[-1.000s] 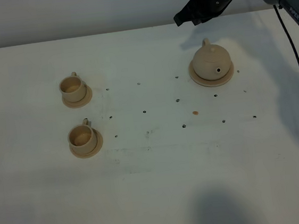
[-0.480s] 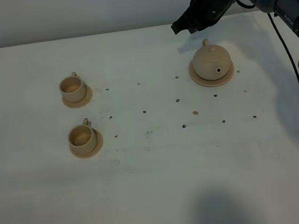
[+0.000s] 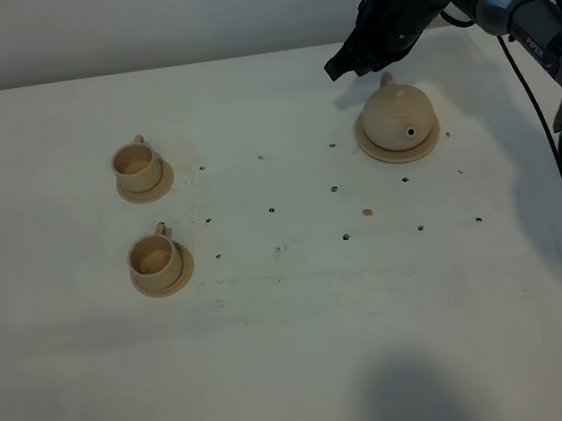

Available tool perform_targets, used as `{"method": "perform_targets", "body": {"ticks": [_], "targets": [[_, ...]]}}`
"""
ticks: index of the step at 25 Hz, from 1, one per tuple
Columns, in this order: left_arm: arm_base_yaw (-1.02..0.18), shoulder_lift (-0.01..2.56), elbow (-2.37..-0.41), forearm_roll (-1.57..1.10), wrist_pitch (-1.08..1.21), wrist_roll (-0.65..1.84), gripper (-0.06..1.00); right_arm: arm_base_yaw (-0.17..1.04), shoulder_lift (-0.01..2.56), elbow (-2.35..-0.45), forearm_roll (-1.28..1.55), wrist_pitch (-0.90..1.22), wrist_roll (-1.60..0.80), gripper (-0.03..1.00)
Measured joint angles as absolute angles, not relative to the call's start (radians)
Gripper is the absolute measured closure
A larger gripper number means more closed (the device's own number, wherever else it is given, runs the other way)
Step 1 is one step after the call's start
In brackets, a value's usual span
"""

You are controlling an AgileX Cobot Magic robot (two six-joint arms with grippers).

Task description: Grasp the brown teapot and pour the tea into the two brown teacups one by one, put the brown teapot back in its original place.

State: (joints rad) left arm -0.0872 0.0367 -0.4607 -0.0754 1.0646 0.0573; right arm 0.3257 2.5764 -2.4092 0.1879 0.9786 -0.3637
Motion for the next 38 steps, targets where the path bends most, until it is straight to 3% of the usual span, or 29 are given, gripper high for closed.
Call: {"method": "perform_targets", "body": {"ticks": [38], "targets": [[-0.087,0.037,-0.461,-0.075,1.065,0.058,0.96,0.326,2.580,-2.413,0.019,1.029,-0.352,0.95]]}}
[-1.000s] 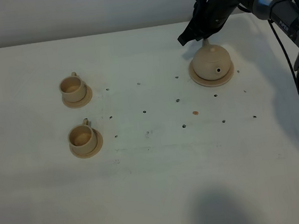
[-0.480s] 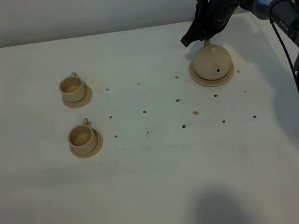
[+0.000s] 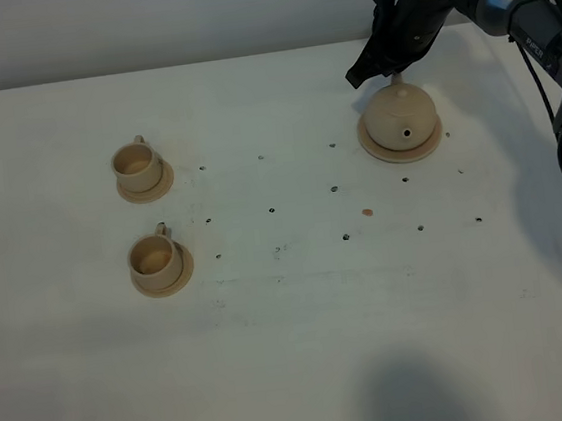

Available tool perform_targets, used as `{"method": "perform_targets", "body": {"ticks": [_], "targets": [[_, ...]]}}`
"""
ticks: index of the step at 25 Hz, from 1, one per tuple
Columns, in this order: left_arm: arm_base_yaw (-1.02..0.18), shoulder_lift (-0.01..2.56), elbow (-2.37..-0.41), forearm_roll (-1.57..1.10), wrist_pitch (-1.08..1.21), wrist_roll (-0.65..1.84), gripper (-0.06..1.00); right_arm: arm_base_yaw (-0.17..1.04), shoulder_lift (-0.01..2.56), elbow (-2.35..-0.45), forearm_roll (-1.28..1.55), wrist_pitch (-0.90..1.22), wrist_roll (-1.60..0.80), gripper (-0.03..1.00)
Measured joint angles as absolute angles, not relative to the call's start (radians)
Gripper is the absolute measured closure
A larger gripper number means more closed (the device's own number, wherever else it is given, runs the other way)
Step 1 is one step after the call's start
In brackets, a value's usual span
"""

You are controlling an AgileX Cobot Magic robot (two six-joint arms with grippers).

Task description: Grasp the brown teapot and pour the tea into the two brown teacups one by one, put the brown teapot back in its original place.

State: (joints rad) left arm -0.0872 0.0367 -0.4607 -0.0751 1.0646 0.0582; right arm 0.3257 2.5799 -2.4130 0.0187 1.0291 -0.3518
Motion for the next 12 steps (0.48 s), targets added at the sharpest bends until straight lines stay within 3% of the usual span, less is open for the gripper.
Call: {"method": "perform_targets", "body": {"ticks": [12], "targets": [[-0.087,0.037,-0.461,-0.075,1.065,0.058,0.96,0.326,2.574,-2.414,-0.006,1.107,-0.286,0.95]]}}
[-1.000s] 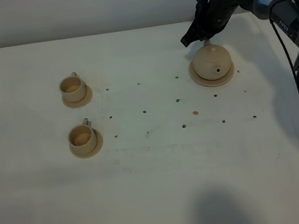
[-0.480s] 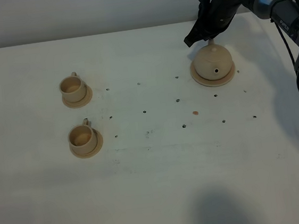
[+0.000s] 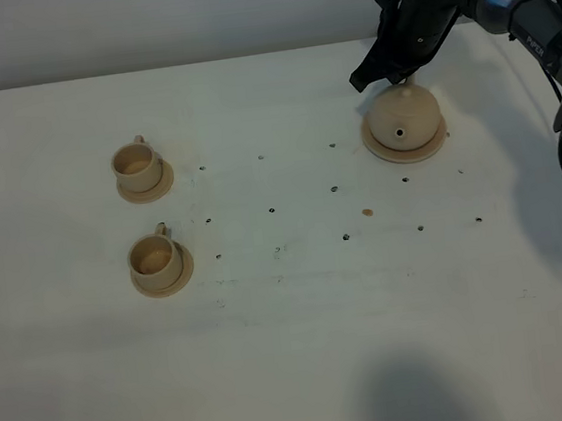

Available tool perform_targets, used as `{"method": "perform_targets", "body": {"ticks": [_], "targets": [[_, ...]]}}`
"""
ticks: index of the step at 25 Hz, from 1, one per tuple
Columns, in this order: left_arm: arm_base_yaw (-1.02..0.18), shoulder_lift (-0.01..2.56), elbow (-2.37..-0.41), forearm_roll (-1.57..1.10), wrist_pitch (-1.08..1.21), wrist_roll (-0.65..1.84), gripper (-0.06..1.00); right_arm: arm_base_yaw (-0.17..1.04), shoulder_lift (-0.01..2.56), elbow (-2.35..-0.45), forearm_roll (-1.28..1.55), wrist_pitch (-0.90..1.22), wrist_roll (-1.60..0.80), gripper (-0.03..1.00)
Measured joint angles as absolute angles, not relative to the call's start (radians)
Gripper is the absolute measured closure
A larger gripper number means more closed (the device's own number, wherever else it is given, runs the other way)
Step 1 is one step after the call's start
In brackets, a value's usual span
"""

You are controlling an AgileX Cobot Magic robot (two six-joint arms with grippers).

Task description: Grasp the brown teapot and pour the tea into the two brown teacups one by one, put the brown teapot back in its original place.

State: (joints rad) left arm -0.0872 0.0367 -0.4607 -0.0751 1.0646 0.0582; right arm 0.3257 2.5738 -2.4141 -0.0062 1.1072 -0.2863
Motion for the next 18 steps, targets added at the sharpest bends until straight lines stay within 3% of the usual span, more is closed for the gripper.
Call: {"method": "perform_targets", "body": {"ticks": [18], "targets": [[-0.087,0.037,-0.461,-0.075,1.065,0.058,0.96,0.326,2.574,-2.502,0.000,1.124,-0.313,0.95]]}}
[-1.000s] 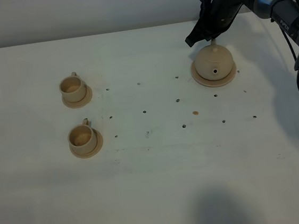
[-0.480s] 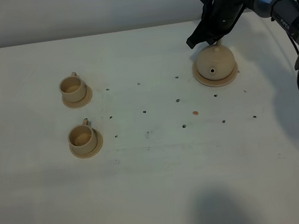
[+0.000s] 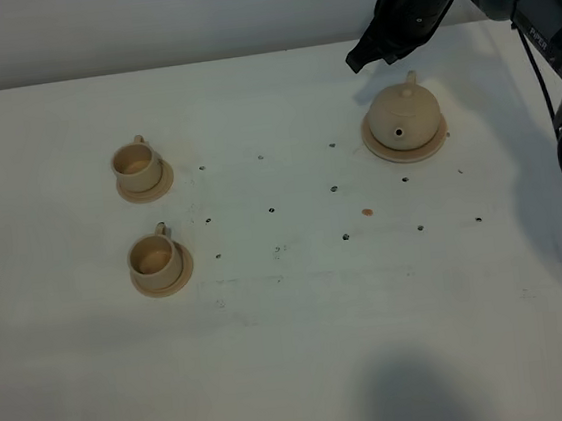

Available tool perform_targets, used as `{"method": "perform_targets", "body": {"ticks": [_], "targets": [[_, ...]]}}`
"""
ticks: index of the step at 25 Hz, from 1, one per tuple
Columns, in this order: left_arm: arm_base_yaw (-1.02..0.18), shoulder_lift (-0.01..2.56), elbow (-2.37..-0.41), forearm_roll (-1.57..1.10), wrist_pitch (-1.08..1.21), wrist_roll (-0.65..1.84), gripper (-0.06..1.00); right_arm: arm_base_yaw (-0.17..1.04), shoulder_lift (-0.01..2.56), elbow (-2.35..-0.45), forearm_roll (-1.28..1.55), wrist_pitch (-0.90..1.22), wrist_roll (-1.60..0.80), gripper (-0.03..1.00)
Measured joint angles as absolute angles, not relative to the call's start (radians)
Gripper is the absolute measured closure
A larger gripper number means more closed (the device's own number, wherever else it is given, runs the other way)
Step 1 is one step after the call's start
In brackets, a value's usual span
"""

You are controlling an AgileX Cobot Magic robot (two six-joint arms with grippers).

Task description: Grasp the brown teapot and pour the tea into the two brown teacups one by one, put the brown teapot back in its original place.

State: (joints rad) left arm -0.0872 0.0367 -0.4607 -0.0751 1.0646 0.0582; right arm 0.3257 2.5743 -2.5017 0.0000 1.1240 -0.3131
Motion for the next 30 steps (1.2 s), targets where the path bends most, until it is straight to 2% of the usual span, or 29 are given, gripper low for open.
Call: {"method": "perform_targets", "body": {"ticks": [30], "targets": [[-0.087,0.037,-0.461,-0.075,1.064,0.058,0.96,0.326,2.614,-2.503,-0.094,1.150,-0.371,0.95]]}}
